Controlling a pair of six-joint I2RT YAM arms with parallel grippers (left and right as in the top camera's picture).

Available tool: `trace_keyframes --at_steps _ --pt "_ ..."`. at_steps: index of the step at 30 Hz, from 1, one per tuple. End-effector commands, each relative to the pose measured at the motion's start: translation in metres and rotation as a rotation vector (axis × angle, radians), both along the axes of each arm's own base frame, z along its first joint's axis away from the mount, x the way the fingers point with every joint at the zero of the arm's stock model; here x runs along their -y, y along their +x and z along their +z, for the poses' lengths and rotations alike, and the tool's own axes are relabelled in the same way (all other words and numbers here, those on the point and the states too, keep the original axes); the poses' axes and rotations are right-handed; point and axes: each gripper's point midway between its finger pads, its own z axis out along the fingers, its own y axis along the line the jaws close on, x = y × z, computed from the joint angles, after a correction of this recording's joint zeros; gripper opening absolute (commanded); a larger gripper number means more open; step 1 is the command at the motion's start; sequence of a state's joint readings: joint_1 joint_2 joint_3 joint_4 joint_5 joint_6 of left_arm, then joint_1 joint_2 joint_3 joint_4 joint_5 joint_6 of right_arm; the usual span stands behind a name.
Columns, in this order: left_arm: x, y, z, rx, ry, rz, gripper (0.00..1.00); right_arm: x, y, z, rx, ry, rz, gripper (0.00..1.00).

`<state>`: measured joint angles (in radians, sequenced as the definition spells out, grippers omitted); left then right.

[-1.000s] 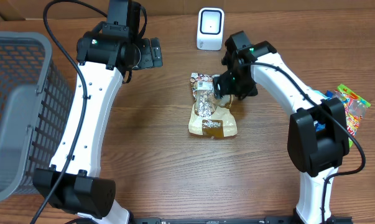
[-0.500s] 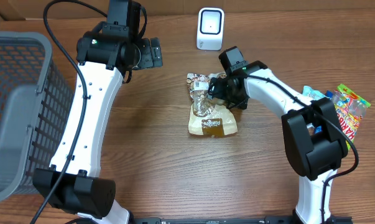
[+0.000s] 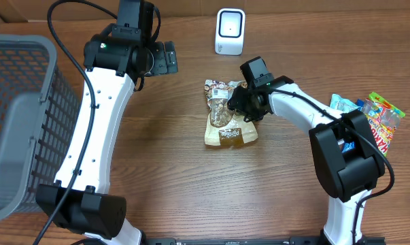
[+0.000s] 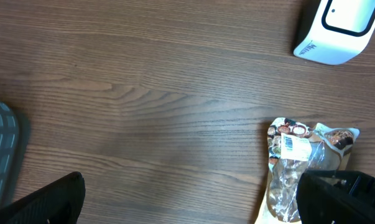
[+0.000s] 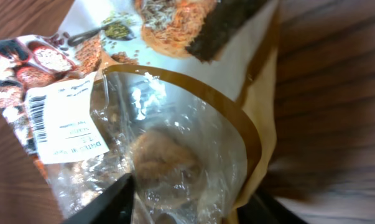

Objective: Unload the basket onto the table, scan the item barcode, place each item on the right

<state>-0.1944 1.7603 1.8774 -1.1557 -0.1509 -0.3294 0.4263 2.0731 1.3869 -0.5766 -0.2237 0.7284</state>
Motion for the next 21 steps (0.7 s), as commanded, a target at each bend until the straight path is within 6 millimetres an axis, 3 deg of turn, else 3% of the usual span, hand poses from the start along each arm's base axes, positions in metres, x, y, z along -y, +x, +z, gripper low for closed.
trace_keyframes --at_steps 1,8,14,21 --pt "-0.003 0.0 0.012 0.03 0.011 -0.012 1.0 -0.004 -0.023 -0.026 -0.097 0.01 0.019 0.42" --pt "-0.003 0.0 0.012 0.03 0.011 -0.012 1.0 -0.016 -0.019 -0.018 -0.082 0.093 0.049 0.04" --pt "-0.003 0.0 0.012 0.03 0.011 -0.012 1.0 -0.022 -0.008 0.006 -0.001 0.212 0.221 0.04" --pt "-0.003 0.0 0.012 0.03 0.011 -0.012 1.0 -0.003 0.005 0.045 0.102 0.24 0.271 0.04"
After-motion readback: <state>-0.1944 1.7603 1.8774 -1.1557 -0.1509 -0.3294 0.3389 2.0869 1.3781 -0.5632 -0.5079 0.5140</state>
